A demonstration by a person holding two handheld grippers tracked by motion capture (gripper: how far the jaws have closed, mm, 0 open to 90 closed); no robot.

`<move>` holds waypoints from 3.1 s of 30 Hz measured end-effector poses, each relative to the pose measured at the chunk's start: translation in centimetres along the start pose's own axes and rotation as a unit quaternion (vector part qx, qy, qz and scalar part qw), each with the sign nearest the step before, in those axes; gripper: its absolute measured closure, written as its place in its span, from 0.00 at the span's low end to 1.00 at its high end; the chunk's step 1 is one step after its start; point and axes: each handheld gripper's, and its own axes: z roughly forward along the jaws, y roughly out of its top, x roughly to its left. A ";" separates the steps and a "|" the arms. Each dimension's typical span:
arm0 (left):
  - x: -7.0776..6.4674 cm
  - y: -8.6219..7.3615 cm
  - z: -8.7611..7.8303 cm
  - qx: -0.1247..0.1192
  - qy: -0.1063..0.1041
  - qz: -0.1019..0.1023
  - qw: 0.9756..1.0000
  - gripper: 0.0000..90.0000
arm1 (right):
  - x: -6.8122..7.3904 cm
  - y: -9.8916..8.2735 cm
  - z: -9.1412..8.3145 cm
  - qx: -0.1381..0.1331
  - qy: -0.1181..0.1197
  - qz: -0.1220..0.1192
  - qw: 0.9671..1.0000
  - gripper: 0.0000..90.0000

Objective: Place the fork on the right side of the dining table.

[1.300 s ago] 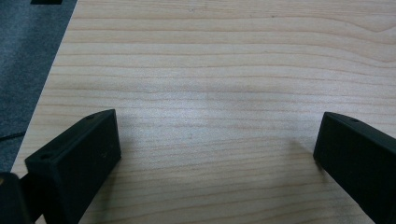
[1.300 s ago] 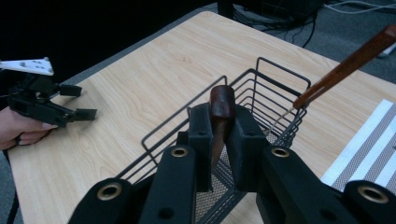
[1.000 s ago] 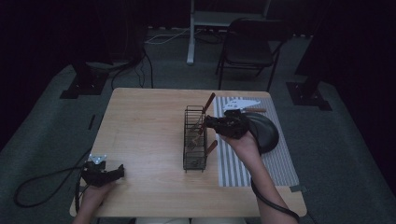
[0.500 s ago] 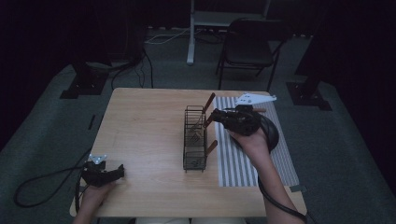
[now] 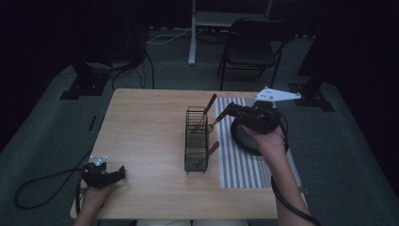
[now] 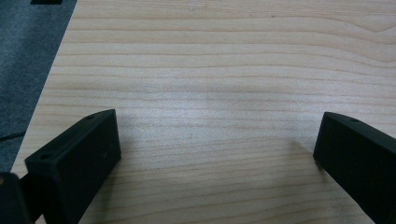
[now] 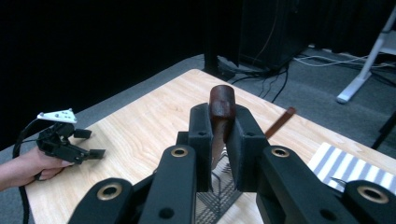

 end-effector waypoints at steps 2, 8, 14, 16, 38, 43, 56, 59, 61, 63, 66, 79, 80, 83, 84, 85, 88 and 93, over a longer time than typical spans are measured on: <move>0.0 0.0 0.0 0.000 0.000 0.000 1.000 0.01 | -0.4 -0.1 -0.5 -0.004 -0.004 0.004 1.000 0.90; 0.0 0.0 0.0 0.000 0.000 0.000 1.000 0.01 | -1.5 -1.0 -1.4 -0.004 -0.020 0.017 1.000 0.90; 0.0 0.0 0.0 0.000 0.000 -0.001 1.000 0.01 | -2.5 -2.7 -1.9 0.002 -0.036 0.031 0.999 0.90; 0.0 0.0 0.0 0.001 0.000 0.001 1.000 0.01 | -2.8 -3.5 -2.1 0.007 -0.045 0.035 0.998 0.90; 0.0 0.0 0.0 -0.001 0.000 0.000 1.000 0.01 | -4.0 -12.3 -3.3 0.033 -0.110 0.102 0.988 0.90; 0.0 0.0 0.0 0.000 0.000 0.000 1.000 0.01 | -3.6 -13.2 -3.5 0.034 -0.117 0.106 0.987 0.90; 0.0 0.0 0.0 0.000 0.000 -0.001 1.000 0.01 | -2.7 -16.3 -4.0 0.025 -0.135 0.145 0.980 0.90; 0.0 0.0 0.0 -0.001 0.000 -0.001 1.000 0.01 | -2.4 -16.9 -4.2 0.024 -0.138 0.152 0.978 0.90; 0.0 0.0 0.0 -0.001 0.000 -0.001 1.000 0.01 | -2.5 -17.1 -4.4 0.022 -0.137 0.156 0.978 0.90; 0.0 0.0 0.0 -0.001 0.000 -0.002 1.000 0.01 | -2.8 -17.3 -4.6 0.022 -0.130 0.163 0.978 0.88; 0.0 0.0 0.0 -0.001 0.000 -0.001 1.000 0.01 | -3.3 -17.7 -5.0 0.020 -0.143 0.166 0.976 0.83; 0.0 0.0 0.0 0.000 0.001 -0.003 1.000 0.01 | -6.2 -19.5 -5.9 0.036 -0.149 0.203 0.967 0.78; 0.0 0.0 -0.1 0.000 0.001 -0.003 1.000 0.01 | -6.4 -19.7 -5.9 0.038 -0.151 0.204 0.967 0.77; 0.0 0.0 -0.1 0.000 0.002 -0.003 1.000 0.01 | -6.9 -20.1 -6.0 0.044 -0.155 0.207 0.965 0.75; 0.0 0.0 0.0 0.000 0.001 -0.003 1.000 0.01 | -7.2 -20.3 -5.9 0.047 -0.157 0.208 0.964 0.74; 0.0 0.0 -0.1 0.000 0.002 -0.003 1.000 0.01 | -7.3 -20.4 -5.9 0.048 -0.158 0.208 0.964 0.74; 0.0 0.0 -0.1 0.000 0.001 -0.003 1.000 0.01 | -8.0 -21.1 -5.8 0.054 -0.164 0.212 0.962 0.72; 0.0 0.0 -0.1 0.000 0.002 -0.002 1.000 0.01 | -8.8 -22.2 -5.6 0.067 -0.165 0.219 0.959 0.69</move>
